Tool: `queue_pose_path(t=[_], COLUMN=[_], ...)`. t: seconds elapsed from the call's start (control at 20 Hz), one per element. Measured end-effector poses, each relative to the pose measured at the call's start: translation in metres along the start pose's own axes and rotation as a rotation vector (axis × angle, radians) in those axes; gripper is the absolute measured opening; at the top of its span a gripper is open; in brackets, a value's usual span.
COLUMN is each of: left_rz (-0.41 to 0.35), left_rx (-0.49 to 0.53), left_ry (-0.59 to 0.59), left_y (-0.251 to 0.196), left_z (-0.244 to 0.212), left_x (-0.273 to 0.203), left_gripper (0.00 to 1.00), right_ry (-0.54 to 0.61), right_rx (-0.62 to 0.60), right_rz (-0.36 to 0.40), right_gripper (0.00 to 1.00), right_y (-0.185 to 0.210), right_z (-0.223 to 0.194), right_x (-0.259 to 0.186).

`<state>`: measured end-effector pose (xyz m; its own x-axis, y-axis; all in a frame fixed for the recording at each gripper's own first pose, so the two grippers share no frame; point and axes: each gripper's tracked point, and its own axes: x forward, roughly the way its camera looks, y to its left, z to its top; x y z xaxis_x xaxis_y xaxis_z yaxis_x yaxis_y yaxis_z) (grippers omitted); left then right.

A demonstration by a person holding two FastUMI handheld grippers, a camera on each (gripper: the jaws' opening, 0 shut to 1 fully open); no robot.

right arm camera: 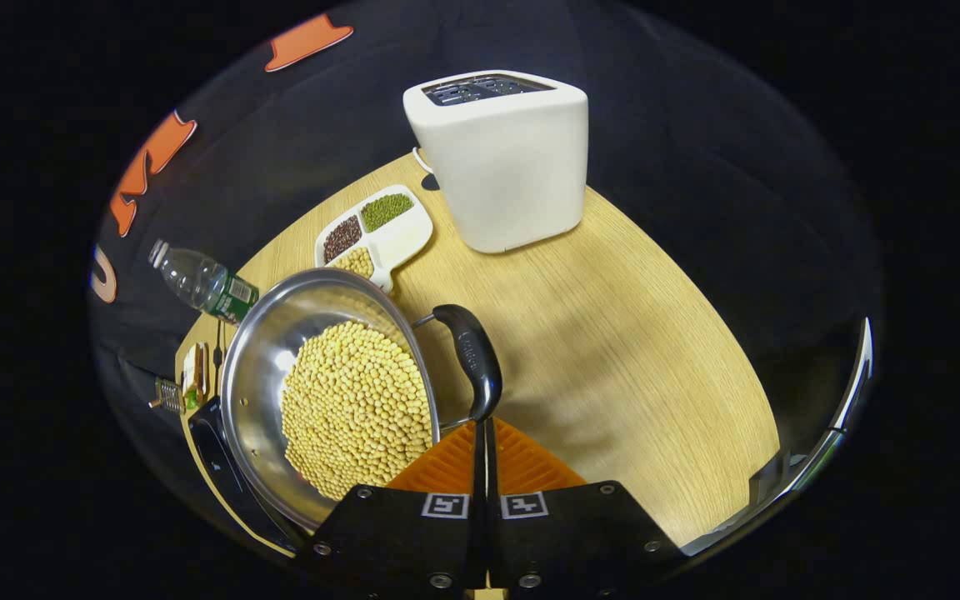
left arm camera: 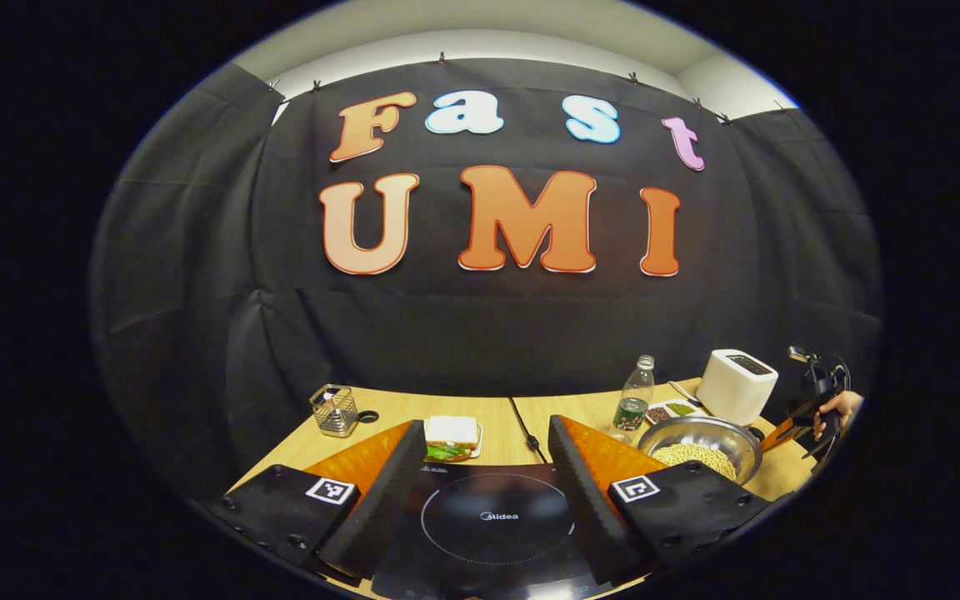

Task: First push the handle of the pot to place it horizontally, then grasp the pot with both hands and set it on the induction cooktop.

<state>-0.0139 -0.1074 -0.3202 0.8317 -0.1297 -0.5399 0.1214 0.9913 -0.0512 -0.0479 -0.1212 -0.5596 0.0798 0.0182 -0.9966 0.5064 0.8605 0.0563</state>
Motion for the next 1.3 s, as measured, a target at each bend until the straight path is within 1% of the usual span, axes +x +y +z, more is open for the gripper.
queue_pose_path(t=[0.25, 0.35, 0.45, 0.5, 0.55, 0.6, 0.65, 0.7, 0.75, 0.8, 0.85, 0.9, 0.95, 1.0, 1.05, 1.15, 1.2, 1.25, 1.3], left_rz=[-0.049, -0.085, -0.128, -0.151, -0.175, -0.192, -0.210, -0.226, -0.235, -0.252, -0.266, -0.288, -0.292, -0.297, -0.298, -0.304, -0.293, -0.290, -0.283], left_rx=[0.021, 0.021, 0.023, 0.023, 0.023, 0.019, 0.011, 0.006, 0.002, -0.002, -0.011, -0.030, -0.040, -0.044, -0.048, -0.046, -0.050, -0.056, -0.050], left_ry=[0.055, 0.098, 0.146, 0.171, 0.197, 0.224, 0.248, 0.274, 0.298, 0.317, 0.338, 0.361, 0.385, 0.404, 0.422, 0.471, 0.497, 0.518, 0.537], left_y=[-0.036, -0.057, -0.082, -0.095, -0.109, -0.120, -0.131, -0.141, -0.150, -0.161, -0.169, -0.181, -0.188, -0.196, -0.201, -0.208, -0.209, -0.213, -0.216], left_z=[-0.021, -0.034, -0.048, -0.054, -0.062, -0.068, -0.073, -0.078, -0.083, -0.087, -0.092, -0.096, -0.102, -0.111, -0.117, -0.134, -0.142, -0.148, -0.157], left_x=[0.010, 0.016, 0.023, 0.027, 0.032, 0.038, 0.043, 0.047, 0.052, 0.056, 0.060, 0.063, 0.066, 0.074, 0.081, 0.098, 0.103, 0.110, 0.118], left_gripper=[0.96, 0.96, 0.96, 0.94, 0.94, 0.96, 0.96, 0.96, 0.96, 0.96, 0.96, 0.96, 0.96, 0.96, 0.97, 0.97, 0.97, 0.96, 0.96], right_ry=[-0.030, -0.041, -0.099, -0.119, -0.131, -0.142, -0.156, -0.162, -0.170, -0.174, -0.175, -0.176, -0.182, -0.194, -0.202, -0.209, -0.209, -0.216, -0.229], right_rx=[-0.011, -0.017, -0.025, -0.020, -0.015, -0.017, -0.027, -0.042, -0.058, -0.072, -0.086, -0.102, -0.119, -0.138, -0.154, -0.178, -0.187, -0.194, -0.205], right_rz=[-0.006, -0.003, -0.004, 0.004, 0.024, 0.040, 0.053, 0.059, 0.073, 0.095, 0.114, 0.125, 0.123, 0.122, 0.122, 0.123, 0.120, 0.110, 0.083], right_gripper=[0.00, 0.00, 0.01, 0.01, 0.06, 0.09, 0.15, 0.18, 0.16, 0.28, 0.38, 0.44, 0.58, 0.64, 0.72, 0.79, 0.81, 0.83, 0.84], right_y=[0.001, 0.001, -0.002, -0.001, 0.004, 0.008, 0.010, 0.013, 0.016, 0.023, 0.029, 0.032, 0.034, 0.034, 0.037, 0.039, 0.039, 0.038, 0.035], right_z=[0.015, 0.016, 0.025, 0.028, 0.029, 0.030, 0.032, 0.032, 0.032, 0.031, 0.030, 0.029, 0.028, 0.030, 0.032, 0.033, 0.034, 0.035, 0.037], right_x=[0.008, 0.004, -0.009, -0.015, -0.022, -0.029, -0.034, -0.035, -0.038, -0.040, -0.042, -0.043, -0.044, -0.043, -0.039, -0.036, -0.034, -0.030, -0.022])
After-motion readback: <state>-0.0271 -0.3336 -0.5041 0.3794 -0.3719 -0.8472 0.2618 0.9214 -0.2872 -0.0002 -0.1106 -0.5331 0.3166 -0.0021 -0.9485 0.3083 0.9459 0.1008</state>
